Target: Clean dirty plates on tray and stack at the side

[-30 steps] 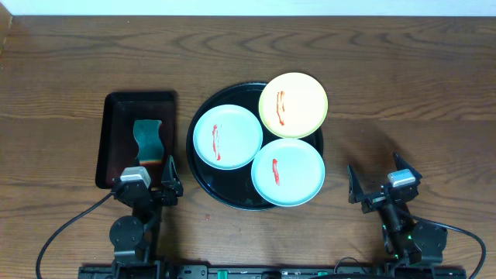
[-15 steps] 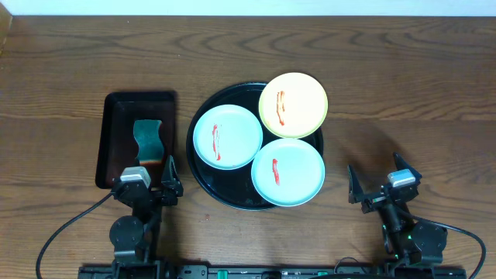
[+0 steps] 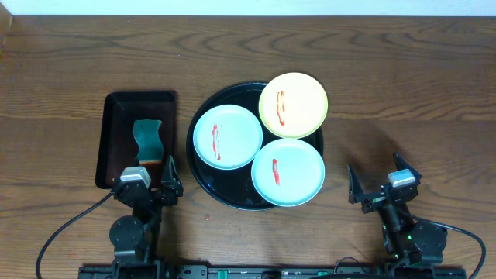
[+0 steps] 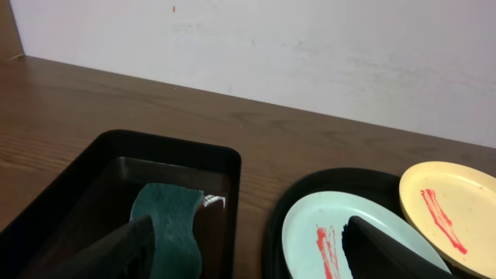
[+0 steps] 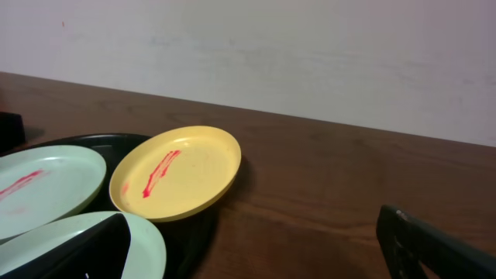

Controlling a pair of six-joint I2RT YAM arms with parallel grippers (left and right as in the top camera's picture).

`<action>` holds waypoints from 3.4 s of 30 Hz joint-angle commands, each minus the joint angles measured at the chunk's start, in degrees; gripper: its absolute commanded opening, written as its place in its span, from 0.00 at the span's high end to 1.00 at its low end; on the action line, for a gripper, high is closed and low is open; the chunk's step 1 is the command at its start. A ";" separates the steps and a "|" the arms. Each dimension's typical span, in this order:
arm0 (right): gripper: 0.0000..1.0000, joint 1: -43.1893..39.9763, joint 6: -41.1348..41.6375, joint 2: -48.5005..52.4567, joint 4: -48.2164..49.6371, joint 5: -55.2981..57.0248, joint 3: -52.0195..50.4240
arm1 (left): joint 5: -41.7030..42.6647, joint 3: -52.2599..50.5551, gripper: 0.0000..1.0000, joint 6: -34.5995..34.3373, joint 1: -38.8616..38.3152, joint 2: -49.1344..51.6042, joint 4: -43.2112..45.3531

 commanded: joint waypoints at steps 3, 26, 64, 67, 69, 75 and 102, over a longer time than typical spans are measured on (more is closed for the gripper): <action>0.01 0.70 -0.76 0.13 0.90 -0.28 -0.22 | -0.39 -1.29 0.22 -0.09 -0.02 0.07 -1.44; 0.01 0.70 1.01 7.85 -5.01 -7.21 14.86 | 1.97 16.57 0.22 -0.09 -0.02 17.33 -12.66; 0.01 0.76 2.29 62.84 -46.31 -18.03 65.33 | -0.26 86.36 0.22 2.56 -0.02 69.33 -74.36; 0.01 0.76 4.90 64.96 -45.11 -19.26 65.33 | 0.37 86.36 0.22 2.25 -0.02 72.83 -73.94; 0.03 0.96 5.38 66.40 -43.71 -19.39 65.33 | 1.11 86.31 0.22 2.29 -0.02 74.93 -73.55; 0.11 7.21 12.15 70.71 -38.21 -14.97 65.57 | 1.03 86.03 0.22 5.38 0.00 81.09 -73.00; 0.59 38.56 47.80 112.37 -39.78 15.21 86.73 | -14.23 96.80 0.16 -4.24 0.31 83.60 -73.90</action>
